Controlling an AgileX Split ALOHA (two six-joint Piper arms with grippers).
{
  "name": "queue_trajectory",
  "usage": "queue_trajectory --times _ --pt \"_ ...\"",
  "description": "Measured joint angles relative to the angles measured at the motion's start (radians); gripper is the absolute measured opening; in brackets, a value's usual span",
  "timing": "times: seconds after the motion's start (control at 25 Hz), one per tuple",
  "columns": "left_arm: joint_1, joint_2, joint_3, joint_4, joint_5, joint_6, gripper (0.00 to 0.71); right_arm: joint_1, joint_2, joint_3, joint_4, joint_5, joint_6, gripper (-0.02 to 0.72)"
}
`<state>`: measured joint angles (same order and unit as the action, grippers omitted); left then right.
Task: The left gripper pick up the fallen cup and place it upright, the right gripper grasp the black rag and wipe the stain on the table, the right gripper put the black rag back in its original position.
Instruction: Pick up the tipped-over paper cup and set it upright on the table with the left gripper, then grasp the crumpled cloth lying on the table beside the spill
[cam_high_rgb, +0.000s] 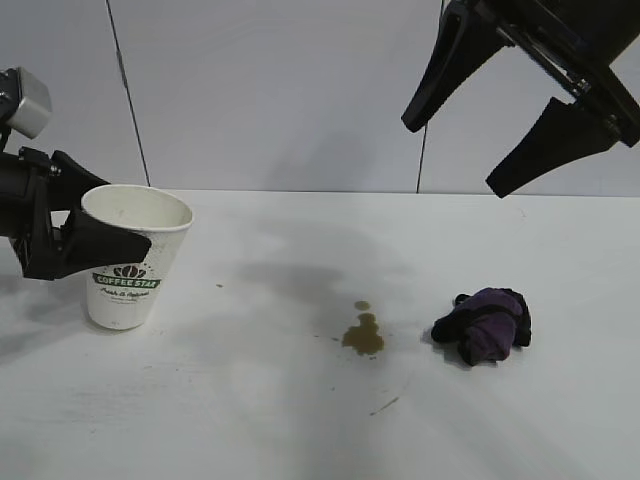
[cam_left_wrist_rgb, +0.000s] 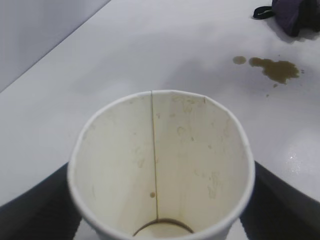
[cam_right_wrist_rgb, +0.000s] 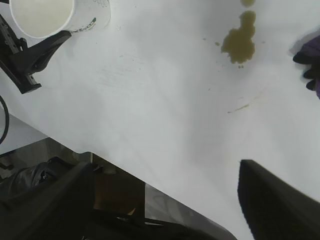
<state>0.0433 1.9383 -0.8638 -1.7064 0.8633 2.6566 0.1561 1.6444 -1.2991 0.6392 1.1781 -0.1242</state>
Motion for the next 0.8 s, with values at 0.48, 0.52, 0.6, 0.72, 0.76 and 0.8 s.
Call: queue_trajectory --times 0.48,0.52,0.6,0.72,0.76,0.8 --pt "0.0 0.0 0.0 0.07 -0.012 -0.087 0.693 0.0 0.0 0.0 0.0 0.0 -0.004 0.547" --pt "0.0 0.0 0.0 0.082 -0.017 -0.091 0.693 0.0 0.0 0.0 0.0 0.0 -0.004 0.547" --pt "0.0 0.0 0.0 0.093 -0.03 -0.1 0.693 0.0 0.0 0.0 0.0 0.0 -0.004 0.547" --pt "0.0 0.0 0.0 0.095 -0.041 -0.106 0.693 0.0 0.0 0.0 0.0 0.0 -0.004 0.547" --pt "0.0 0.0 0.0 0.095 -0.043 -0.106 0.693 0.0 0.0 0.0 0.0 0.0 -0.004 0.547" --pt "0.0 0.0 0.0 0.095 -0.045 -0.106 0.693 0.0 0.0 0.0 0.0 0.0 -0.004 0.547"
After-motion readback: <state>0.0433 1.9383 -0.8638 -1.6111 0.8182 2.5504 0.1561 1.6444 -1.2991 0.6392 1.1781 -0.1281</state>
